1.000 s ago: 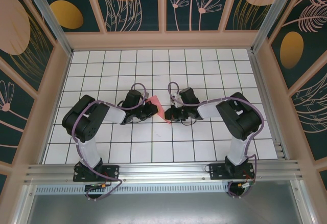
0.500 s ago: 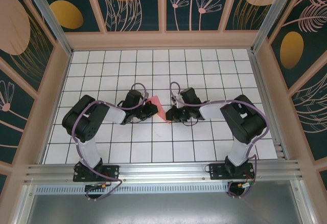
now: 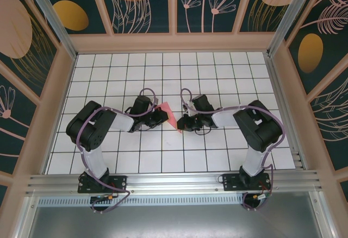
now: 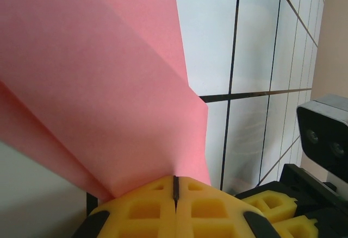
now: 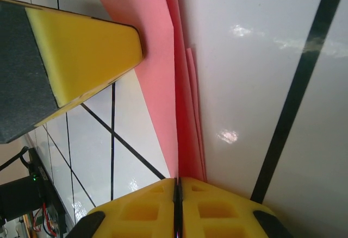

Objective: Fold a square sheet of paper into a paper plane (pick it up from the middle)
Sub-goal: Fold the wing for the fifth time at the center of the table.

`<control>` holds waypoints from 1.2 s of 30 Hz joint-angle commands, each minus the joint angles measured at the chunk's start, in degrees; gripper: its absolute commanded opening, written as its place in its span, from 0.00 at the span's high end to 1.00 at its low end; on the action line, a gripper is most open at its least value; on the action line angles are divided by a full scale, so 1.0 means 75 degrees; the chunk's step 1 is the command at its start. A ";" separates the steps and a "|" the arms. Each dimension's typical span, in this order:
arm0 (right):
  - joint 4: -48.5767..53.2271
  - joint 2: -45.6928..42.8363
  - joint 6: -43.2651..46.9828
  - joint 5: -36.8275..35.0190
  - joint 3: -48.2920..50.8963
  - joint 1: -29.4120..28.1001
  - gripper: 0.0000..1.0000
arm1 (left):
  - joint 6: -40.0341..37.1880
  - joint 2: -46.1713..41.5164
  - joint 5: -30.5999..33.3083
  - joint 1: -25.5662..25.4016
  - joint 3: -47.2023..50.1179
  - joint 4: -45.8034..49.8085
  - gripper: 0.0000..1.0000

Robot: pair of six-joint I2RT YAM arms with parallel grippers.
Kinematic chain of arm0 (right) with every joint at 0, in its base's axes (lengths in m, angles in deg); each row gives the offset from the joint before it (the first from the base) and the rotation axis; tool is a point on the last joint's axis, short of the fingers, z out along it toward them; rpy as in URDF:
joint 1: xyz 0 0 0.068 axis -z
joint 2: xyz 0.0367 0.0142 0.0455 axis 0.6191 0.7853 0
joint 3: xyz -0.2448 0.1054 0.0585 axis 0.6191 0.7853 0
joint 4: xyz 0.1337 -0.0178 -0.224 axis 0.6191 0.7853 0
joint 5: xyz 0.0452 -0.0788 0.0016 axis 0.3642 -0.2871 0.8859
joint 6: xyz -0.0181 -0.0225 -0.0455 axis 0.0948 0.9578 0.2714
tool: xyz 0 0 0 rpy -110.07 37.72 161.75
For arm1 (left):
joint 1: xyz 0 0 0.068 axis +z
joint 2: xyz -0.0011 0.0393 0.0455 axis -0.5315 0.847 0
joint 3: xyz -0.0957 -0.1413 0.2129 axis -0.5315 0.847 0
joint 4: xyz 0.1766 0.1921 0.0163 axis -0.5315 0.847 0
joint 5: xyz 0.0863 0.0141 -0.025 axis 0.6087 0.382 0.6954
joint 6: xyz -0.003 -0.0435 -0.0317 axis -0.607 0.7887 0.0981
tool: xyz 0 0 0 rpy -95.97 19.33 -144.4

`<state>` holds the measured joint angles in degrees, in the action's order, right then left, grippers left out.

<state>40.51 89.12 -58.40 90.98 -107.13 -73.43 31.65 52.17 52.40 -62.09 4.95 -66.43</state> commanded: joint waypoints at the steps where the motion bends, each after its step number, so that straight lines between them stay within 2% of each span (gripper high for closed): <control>1: 0.0608 -0.0342 0.0202 -0.0079 0.0111 0.0028 0.87 | -0.0237 0.0082 0.0444 0.0010 0.0033 0.0580 0.94; 8: 0.0641 -0.0199 0.0191 -0.0078 0.0269 0.0030 0.87 | -0.0234 0.0077 0.0507 0.0002 0.0035 0.0660 0.94; 12: 0.0749 0.0066 0.0237 -0.0207 0.0195 0.0027 0.92 | -0.0238 0.0105 0.0555 0.0001 -0.0017 0.0738 0.94; 23: 0.1171 -0.0394 0.0556 -0.0365 0.0109 0.0026 0.85 | -0.0298 0.0198 0.0814 0.0001 -0.0200 0.1297 0.96; 36: 0.1553 -0.0237 0.0738 -0.0914 0.0026 0.0027 0.89 | -0.0325 0.0386 0.1102 0.0001 -0.0436 0.1799 0.98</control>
<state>45.78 87.32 -54.36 88.51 -106.72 -73.49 31.21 52.12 53.25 -62.26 1.47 -58.74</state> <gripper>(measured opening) 0.106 0.057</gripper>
